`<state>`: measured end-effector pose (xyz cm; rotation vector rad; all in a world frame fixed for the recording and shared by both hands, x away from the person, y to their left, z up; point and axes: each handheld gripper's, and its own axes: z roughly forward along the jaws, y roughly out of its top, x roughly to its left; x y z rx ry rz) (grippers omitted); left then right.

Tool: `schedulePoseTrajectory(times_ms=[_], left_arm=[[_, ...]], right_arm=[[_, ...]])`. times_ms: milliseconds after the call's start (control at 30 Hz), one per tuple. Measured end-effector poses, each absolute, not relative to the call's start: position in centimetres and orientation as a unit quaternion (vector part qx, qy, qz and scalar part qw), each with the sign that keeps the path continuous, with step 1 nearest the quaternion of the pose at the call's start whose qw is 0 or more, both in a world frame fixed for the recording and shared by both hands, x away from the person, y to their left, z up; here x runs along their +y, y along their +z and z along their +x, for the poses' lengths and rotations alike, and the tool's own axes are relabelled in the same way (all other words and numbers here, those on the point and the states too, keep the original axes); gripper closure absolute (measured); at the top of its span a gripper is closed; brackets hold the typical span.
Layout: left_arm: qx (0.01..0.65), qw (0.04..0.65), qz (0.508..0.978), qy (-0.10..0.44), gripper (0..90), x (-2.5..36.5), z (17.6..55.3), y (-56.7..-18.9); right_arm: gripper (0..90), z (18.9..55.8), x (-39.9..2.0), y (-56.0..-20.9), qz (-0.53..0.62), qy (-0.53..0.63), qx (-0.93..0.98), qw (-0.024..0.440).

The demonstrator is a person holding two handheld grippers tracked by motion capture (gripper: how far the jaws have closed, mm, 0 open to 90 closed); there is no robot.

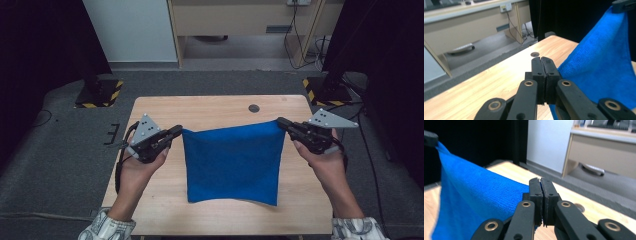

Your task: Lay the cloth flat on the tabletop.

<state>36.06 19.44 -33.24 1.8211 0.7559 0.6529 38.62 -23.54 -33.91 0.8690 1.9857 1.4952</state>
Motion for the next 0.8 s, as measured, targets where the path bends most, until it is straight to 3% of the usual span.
schedulePoseTrajectory(times_ms=[300,800], left_arm=[[0.344,0.506,0.753,0.241,88.8,19.1,40.8,-38.3],[0.377,0.48,0.756,0.235,88.8,18.1,44.2,-41.0]], right_arm=[[88.2,43.1,-23.3,-39.0,0.353,0.52,0.744,0.227],[88.2,46.4,-23.2,-42.0,0.384,0.499,0.745,0.221]])
